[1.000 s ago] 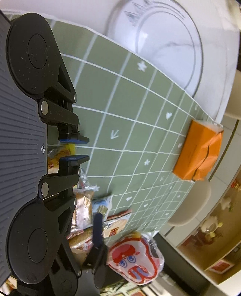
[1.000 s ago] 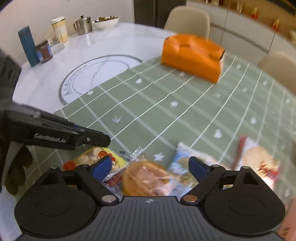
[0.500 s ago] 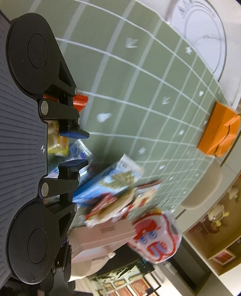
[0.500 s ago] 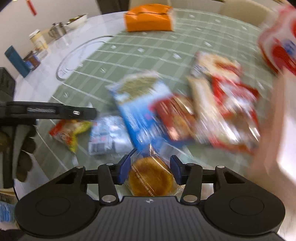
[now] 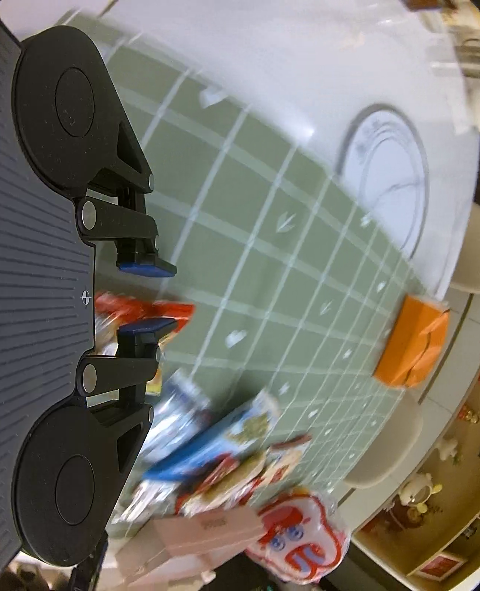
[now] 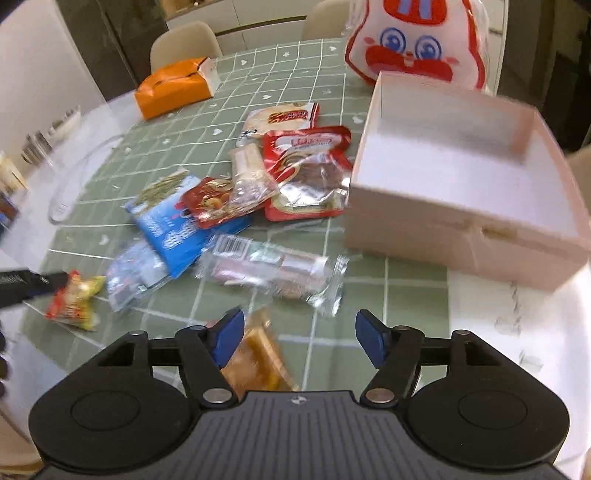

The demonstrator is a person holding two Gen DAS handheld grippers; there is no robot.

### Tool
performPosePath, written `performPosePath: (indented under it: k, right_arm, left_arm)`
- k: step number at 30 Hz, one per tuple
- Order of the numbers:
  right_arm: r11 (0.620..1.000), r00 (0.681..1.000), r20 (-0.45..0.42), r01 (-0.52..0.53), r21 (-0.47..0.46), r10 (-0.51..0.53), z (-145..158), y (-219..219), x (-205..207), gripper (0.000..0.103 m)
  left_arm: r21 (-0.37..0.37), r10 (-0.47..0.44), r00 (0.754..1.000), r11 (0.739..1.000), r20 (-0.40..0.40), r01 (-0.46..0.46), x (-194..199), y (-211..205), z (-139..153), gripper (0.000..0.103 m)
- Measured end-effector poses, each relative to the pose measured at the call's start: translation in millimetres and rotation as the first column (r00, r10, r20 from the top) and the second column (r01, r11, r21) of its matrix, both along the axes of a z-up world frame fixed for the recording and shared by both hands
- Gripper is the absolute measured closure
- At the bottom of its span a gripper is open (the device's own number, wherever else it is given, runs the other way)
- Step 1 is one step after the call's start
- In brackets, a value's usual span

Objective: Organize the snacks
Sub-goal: 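Move left tool toward the yellow-red snack bag while right tool approaches the wrapped pastry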

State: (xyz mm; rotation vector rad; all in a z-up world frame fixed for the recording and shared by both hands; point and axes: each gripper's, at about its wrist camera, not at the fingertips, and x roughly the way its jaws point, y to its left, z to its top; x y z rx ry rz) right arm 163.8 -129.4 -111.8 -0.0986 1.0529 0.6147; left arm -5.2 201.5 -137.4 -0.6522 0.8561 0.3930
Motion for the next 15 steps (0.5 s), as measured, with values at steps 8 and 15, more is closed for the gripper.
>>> performPosePath:
  k: [8,15]
  right_arm:
    - [0.983,0.982,-0.018,-0.185,0.001,0.185,-12.7,16.7,-39.6,0.019]
    - [0.985,0.991,0.094,-0.081,-0.151,0.095,-19.0,3.5,-33.6,0.018]
  left_arm:
    - [-0.146,-0.223,0.973,0.962,0.062,0.230,16.0,-75.7,-11.7,0.075]
    - [-0.098,-0.300,0.954,0.950,-0.024,0.296,-3.0,-89.1,12.1,0.075]
